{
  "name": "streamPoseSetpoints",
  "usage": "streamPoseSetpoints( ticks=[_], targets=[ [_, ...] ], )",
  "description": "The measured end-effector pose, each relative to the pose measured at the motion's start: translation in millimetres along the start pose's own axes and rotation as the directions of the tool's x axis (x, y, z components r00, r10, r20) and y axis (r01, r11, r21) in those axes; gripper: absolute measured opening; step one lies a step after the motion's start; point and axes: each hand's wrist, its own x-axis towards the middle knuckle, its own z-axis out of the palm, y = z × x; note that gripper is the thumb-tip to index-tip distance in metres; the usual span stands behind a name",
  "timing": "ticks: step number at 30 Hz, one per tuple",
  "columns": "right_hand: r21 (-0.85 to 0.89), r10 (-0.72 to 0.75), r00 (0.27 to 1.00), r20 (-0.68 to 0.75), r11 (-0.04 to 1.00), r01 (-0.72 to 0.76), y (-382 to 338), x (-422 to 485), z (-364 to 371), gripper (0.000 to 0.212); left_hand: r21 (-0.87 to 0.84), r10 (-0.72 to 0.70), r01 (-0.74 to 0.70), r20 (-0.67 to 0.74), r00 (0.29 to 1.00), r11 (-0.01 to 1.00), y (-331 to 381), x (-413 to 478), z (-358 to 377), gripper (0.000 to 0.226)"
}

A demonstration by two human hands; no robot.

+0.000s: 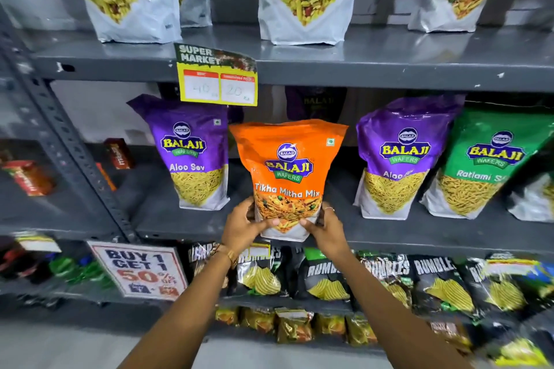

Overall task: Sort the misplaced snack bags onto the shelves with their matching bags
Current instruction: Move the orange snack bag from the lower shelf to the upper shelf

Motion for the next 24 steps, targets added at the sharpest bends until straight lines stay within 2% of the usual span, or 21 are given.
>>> streamPoseSetpoints(
  ticks=[4, 8, 11, 13, 15, 18, 20, 24],
  targets=[
    [0.001, -0.018, 0.999, 0.045, 1.0, 0.018, -6, -39, -2, 0.029, 0.073, 0.034, -0.031, -0.038, 0.999, 0.997, 7, -41, -9, 0.056],
    [0.026, -0.014, 0.998, 0.063, 1.0, 0.012, -17, -74, -22, 0.023, 0.204, 0.135, -0.128, -0.022, 0.991, 0.971, 41, -64, -20, 0.037],
    [0.045, -0.055, 0.996, 0.068, 0.998, 0.052, -29, -96, -51, 0.034, 0.368, 0.294, -0.278, 0.013, 0.956, 0.887, 77, -74, -22, 0.058],
    [0.034, -0.087, 0.995, 0.049, 0.996, 0.085, -42, -116, -75, 0.038, 0.41, 0.378, -0.368, 0.058, 0.924, 0.835, 98, -80, -15, 0.066],
    [0.025, -0.113, 0.993, 0.045, 0.993, 0.112, -56, -127, -91, 0.032, 0.373, 0.455, -0.447, 0.07, 0.888, 0.813, 114, -85, -14, 0.069],
    [0.016, -0.166, 0.986, 0.003, 0.986, 0.166, -82, -148, -129, 0.034, 0.229, 0.554, -0.552, 0.06, 0.83, 0.802, 151, -94, 1, 0.052],
    [0.041, -0.223, 0.974, -0.049, 0.974, 0.225, -101, -159, -153, 0.028, 0.171, 0.603, -0.599, 0.038, 0.797, 0.782, 180, -101, 10, 0.044],
    [0.074, -0.323, 0.929, -0.181, 0.938, 0.34, -139, -167, -195, 0.029, 0.069, 0.669, -0.666, -0.017, 0.743, 0.743, 243, -97, 30, 0.038]
  ],
)
